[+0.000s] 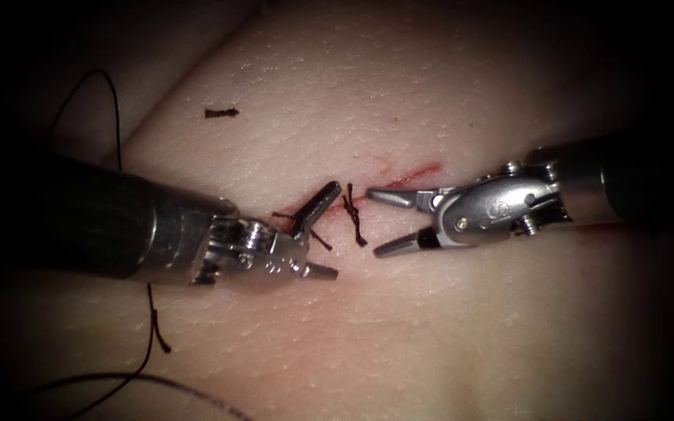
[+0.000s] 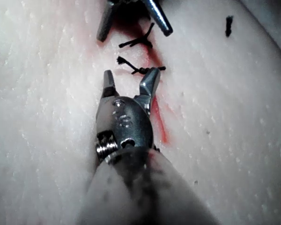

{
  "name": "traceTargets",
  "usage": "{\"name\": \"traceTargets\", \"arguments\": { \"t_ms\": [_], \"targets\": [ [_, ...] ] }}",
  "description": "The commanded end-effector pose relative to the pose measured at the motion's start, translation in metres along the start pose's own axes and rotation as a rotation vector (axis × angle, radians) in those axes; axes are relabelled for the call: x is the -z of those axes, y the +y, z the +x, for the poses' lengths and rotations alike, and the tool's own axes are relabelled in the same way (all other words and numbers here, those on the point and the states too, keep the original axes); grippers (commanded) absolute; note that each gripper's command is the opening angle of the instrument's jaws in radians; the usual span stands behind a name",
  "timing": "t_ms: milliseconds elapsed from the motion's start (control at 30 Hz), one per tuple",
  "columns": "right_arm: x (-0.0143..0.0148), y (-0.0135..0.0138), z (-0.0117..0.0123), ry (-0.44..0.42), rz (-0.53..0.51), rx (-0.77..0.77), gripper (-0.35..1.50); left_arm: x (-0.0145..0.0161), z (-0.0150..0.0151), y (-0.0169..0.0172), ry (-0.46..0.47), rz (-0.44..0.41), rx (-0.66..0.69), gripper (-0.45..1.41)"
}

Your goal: Wound Closure

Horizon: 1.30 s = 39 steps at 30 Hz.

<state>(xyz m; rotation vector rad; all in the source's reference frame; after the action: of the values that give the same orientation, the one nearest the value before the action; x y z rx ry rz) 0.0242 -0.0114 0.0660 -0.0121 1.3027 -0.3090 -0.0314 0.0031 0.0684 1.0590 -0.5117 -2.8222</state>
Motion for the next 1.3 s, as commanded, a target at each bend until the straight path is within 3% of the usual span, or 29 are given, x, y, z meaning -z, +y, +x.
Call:
{"name": "traceTargets", "arguments": {
  "t_ms": [33,133,333,533,733,1000,1300],
  "targets": [
    [-0.0006,-0.0006,-0.0002,0.002,0.002,0.000,1.23,-0.0005,0.0004,0.0007,0.002,0.002,0.002,1.13],
    [-0.0007,-0.0006,-0.0001,0.002,0.002,-0.001,1.23,-0.0005,0.0008,0.0008,0.001,0.015,0.005,0.99],
    [-0.0004,-0.0005,-0.0003,-0.003,0.001,-0.001,1.23,-0.0011,0.0015,0.0008,0.029,0.035,-0.024,0.42],
    [-0.0003,-0.0006,-0.0003,-0.001,-0.001,-0.006,1.23,-0.0019,0.0012,0.0005,0.061,0.031,-0.037,0.16],
    [-0.0003,-0.0006,-0.0003,-0.001,0.000,-0.012,1.23,-0.0022,0.0009,0.0009,0.060,0.033,-0.043,0.14],
    [-0.0003,-0.0006,-0.0003,0.000,-0.003,-0.018,1.23,-0.0021,0.0012,0.0016,0.060,0.035,-0.047,0.34],
    [-0.0004,-0.0007,-0.0003,-0.002,0.000,-0.023,1.23,-0.0021,0.0014,0.0017,0.060,0.036,-0.053,0.36]
  ]
}}
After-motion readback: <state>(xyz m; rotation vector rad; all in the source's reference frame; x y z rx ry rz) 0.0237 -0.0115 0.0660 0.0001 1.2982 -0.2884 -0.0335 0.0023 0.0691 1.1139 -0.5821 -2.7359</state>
